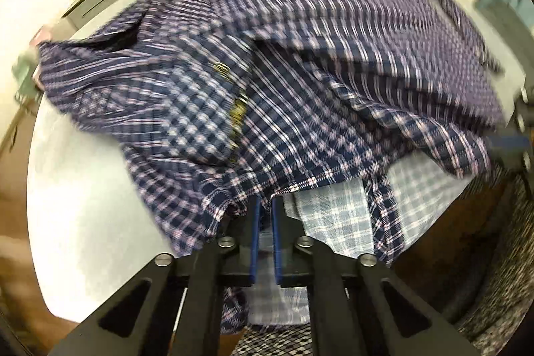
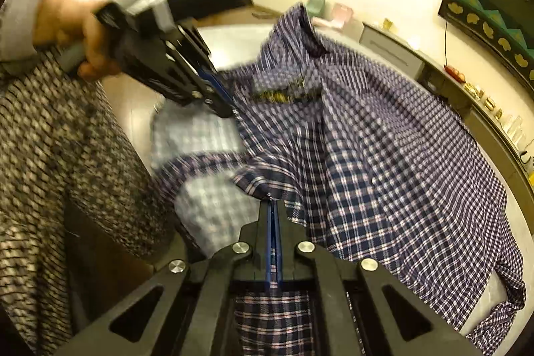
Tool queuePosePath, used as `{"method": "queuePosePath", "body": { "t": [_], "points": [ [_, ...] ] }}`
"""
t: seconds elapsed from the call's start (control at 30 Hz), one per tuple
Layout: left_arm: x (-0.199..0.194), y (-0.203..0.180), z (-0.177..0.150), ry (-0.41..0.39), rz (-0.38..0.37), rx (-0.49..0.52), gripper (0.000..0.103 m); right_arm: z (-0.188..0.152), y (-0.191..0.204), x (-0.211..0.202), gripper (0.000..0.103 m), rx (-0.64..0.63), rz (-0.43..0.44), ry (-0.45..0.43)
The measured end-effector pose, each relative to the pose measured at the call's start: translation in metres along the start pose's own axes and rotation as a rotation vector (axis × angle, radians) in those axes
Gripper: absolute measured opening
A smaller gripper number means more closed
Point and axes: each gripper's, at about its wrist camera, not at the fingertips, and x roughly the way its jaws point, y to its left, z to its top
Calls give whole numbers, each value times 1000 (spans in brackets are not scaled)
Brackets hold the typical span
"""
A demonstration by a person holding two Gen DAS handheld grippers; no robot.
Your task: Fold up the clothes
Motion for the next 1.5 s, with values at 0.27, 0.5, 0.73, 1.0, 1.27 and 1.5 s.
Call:
{"method": "queuePosePath", "body": {
  "t": [0.27, 0.5, 0.73, 1.0, 1.27, 1.5],
  "points": [
    [-65, 16, -26, -165, -4, -131, 2, 1, -14, 13, 2, -60, 308, -60],
    [-88, 77, -31, -261, 136, -412, 31, -31, 0, 81, 3, -103, 422, 161],
    [-41, 75, 35, -241, -47, -447, 49, -4, -61, 46, 30, 84, 464, 1],
    [32, 92, 101, -55, -15, -613, 47, -14, -146, 49, 56, 324, 149, 16],
    [-12, 215, 59, -103, 460, -862, 4, -39, -241, 53, 56, 378, -103, 247],
    [-61, 233, 37, -248, 451, -998, 20, -37, -343, 13, 56, 581, -57, 177]
  ]
}}
